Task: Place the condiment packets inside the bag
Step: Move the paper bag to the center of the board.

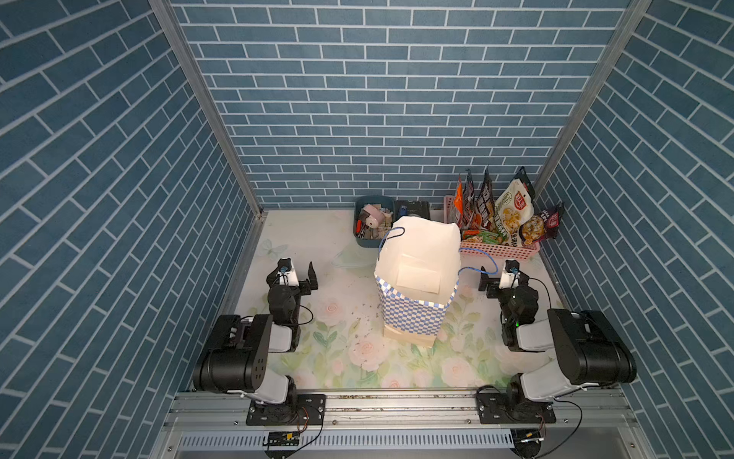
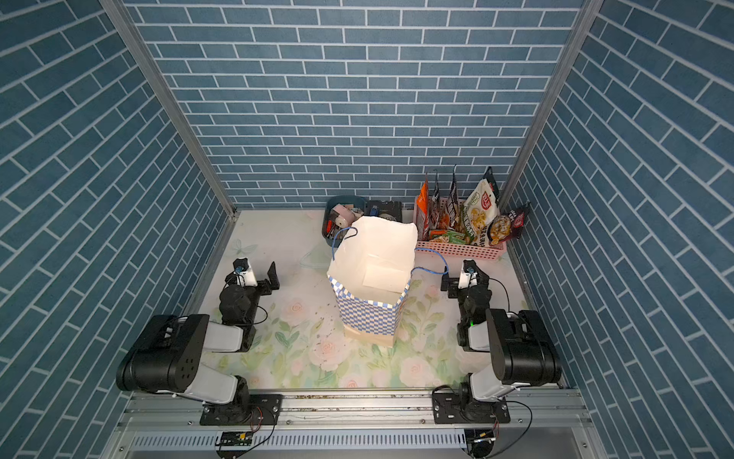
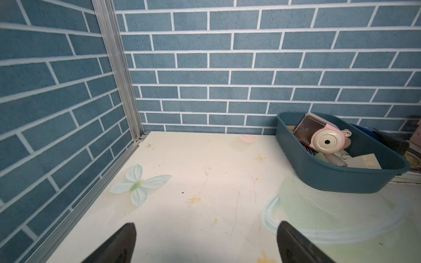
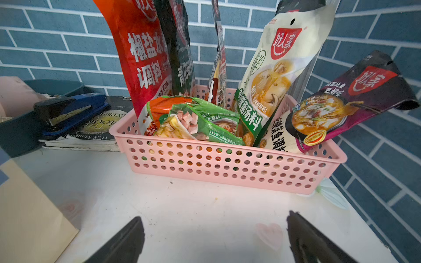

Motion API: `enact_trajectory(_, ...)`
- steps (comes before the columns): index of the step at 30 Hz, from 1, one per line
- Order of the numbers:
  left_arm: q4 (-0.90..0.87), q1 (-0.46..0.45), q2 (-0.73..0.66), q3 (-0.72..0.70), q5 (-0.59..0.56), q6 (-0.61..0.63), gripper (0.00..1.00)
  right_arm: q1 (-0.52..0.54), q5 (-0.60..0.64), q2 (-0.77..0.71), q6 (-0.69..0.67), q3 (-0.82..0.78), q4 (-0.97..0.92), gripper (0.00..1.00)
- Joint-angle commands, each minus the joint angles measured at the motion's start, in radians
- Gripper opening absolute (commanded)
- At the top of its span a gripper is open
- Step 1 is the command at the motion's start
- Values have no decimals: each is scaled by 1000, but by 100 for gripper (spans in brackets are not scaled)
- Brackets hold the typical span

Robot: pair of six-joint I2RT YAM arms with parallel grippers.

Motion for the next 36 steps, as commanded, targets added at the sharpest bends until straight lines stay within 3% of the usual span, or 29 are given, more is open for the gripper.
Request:
enact_trajectory(1, -5, -7, 8, -8, 9, 7, 100, 6, 1, -1, -17, 4, 0, 100)
enact_trajectory(27, -4, -6, 5, -11, 2, 2, 100, 6, 16, -23, -6, 0, -3, 100)
enact_trajectory(30, -110, -4, -73, 20, -94, -42, 100, 6, 94, -164, 20, 49, -182, 100)
enact_trajectory(33, -398, -2, -201, 139, -179, -86, 100, 6, 175, -321, 94, 175, -539, 100)
enact_trajectory(36, -689, -1, -287, 274, -301, -254, 100, 6, 185, -425, 167, 269, -847, 100)
